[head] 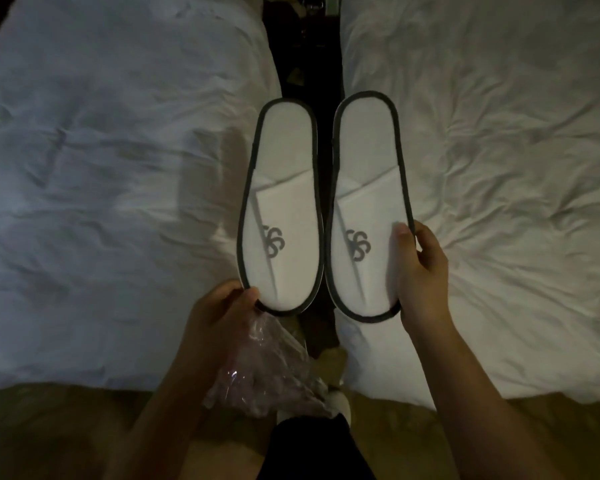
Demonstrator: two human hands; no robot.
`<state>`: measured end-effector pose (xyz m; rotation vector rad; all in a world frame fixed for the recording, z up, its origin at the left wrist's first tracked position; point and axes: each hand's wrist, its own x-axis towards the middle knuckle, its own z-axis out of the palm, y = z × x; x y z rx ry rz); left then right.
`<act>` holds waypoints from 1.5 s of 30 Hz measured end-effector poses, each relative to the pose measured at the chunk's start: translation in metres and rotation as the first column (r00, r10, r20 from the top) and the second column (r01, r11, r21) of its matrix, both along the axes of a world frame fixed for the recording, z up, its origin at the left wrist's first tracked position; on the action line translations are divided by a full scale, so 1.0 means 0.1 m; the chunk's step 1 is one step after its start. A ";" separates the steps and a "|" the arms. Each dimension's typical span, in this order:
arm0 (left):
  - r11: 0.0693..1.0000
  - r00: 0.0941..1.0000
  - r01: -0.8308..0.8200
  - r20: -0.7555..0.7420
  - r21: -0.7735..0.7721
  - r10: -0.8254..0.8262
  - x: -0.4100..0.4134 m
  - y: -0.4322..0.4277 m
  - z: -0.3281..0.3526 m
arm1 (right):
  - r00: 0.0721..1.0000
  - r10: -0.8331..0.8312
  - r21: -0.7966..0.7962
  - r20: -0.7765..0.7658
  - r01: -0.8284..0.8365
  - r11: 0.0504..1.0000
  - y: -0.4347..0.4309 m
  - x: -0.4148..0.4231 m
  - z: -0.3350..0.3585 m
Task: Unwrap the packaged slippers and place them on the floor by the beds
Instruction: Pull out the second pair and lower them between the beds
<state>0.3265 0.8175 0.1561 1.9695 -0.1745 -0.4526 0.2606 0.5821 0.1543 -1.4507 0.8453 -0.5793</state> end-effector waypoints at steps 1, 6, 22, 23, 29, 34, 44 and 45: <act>1.000 0.999 -0.009 -0.033 -0.019 0.008 0.02 0.02 -0.05 | 1.000 -0.006 0.001 -0.011 0.006 1.000 0.01 0.03 -0.07; 0.998 0.983 -0.040 -0.178 -0.049 0.030 0.12 0.06 -0.40 | 0.998 -0.021 0.023 -0.065 0.022 0.999 0.06 0.13 -0.46; 0.996 0.920 -0.087 -0.384 -0.003 0.079 0.07 -0.23 -2.64 | 0.982 0.008 0.154 -0.188 0.021 0.988 -0.18 0.00 -2.79; 0.994 0.915 -0.105 -0.391 0.007 0.099 0.07 -0.24 -2.85 | 0.981 0.022 0.182 -0.195 0.015 0.983 -0.19 -0.01 -2.98; 0.981 0.875 -0.179 -0.445 0.075 0.193 -0.03 -0.26 -4.07 | 0.964 0.042 0.252 -0.261 0.026 0.967 -0.17 -0.06 -4.08; 0.970 0.841 -0.179 -0.486 0.167 0.239 -0.02 -0.20 -4.83 | 0.938 0.075 0.238 -0.339 0.009 0.971 -0.14 0.00 -4.87; 0.954 0.795 -0.116 -0.550 0.277 0.257 0.15 -0.06 -6.29 | 0.876 0.115 0.396 -0.468 0.092 0.914 -0.07 0.25 -6.50; 0.960 0.801 -0.077 -0.556 0.271 0.221 0.15 -0.07 -6.47 | 0.877 0.133 0.411 -0.461 0.078 0.908 -0.08 0.24 -6.66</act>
